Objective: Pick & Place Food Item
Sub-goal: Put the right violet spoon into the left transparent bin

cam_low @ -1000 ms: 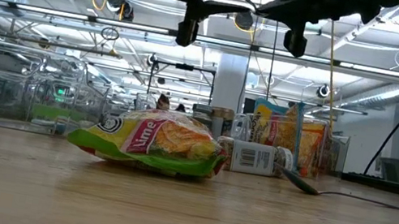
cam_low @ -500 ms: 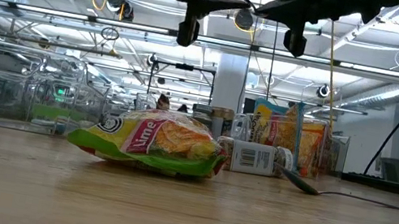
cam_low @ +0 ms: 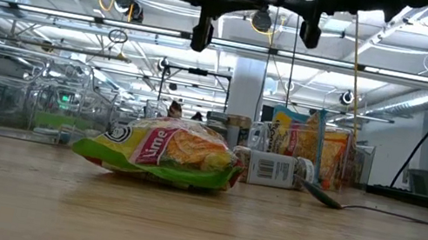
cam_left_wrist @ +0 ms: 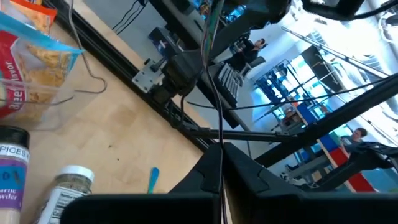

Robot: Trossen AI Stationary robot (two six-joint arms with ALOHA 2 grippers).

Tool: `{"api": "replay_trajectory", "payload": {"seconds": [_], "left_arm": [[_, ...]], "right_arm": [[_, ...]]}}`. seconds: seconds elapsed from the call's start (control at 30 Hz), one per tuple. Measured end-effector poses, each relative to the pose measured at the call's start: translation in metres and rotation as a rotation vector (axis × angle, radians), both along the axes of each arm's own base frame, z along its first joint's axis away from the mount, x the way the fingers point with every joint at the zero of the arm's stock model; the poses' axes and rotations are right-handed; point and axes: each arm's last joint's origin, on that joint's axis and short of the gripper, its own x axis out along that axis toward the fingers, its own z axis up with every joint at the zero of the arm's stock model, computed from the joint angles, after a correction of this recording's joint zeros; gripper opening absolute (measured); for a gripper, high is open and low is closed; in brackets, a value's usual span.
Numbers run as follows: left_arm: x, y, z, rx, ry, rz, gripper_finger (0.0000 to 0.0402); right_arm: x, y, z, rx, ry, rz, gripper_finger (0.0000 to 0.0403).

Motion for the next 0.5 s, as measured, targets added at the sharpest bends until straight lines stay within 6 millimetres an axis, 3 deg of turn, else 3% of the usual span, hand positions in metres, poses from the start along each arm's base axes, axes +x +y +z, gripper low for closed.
{"api": "replay_trajectory", "payload": {"seconds": [0.27,0.5], "left_arm": [[-0.002,0.001,0.006,0.008,-0.032,0.02,0.0002],[-0.023,0.01,0.032,0.078,-0.052,0.095,0.0001]], "right_arm": [[-0.009,-0.019,0.004,-0.012,-0.031,-0.08,0.0141],[-0.023,-0.028,0.014,-0.033,-0.072,-0.135,0.0184]]}}
